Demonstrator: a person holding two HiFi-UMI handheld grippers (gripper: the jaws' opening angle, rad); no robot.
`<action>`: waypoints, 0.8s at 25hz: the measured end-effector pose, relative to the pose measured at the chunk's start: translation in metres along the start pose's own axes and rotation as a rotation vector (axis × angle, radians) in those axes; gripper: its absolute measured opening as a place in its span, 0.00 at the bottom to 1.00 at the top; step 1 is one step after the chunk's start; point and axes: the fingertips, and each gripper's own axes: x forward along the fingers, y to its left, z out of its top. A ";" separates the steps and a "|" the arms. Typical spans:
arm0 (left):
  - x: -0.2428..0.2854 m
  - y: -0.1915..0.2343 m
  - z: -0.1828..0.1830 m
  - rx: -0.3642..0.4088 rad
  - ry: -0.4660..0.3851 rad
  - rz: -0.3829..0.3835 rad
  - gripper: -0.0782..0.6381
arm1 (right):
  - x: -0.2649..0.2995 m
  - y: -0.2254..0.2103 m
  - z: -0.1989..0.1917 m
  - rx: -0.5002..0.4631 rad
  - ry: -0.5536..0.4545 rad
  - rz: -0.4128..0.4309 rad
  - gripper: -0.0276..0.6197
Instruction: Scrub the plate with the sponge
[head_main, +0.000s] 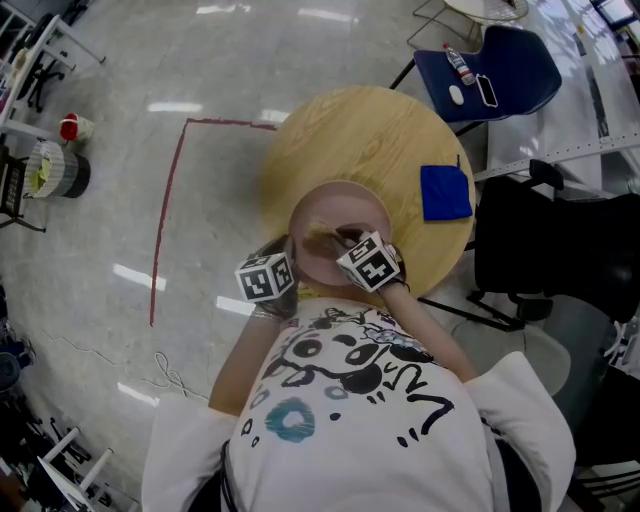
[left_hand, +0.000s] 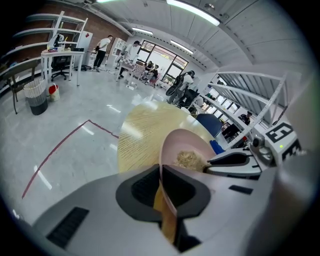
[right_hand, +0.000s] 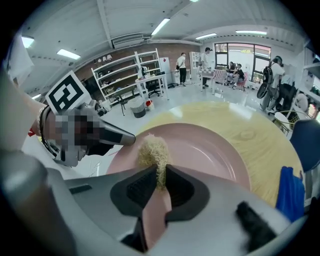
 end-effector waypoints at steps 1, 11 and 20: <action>0.000 0.000 0.000 -0.001 0.001 -0.004 0.15 | 0.001 0.000 0.004 0.006 -0.015 -0.002 0.14; -0.006 0.002 0.006 -0.076 0.013 -0.080 0.15 | -0.006 -0.022 0.031 0.082 -0.131 -0.095 0.14; -0.028 0.017 0.032 0.041 -0.011 -0.141 0.15 | -0.048 -0.036 0.034 0.164 -0.217 -0.188 0.14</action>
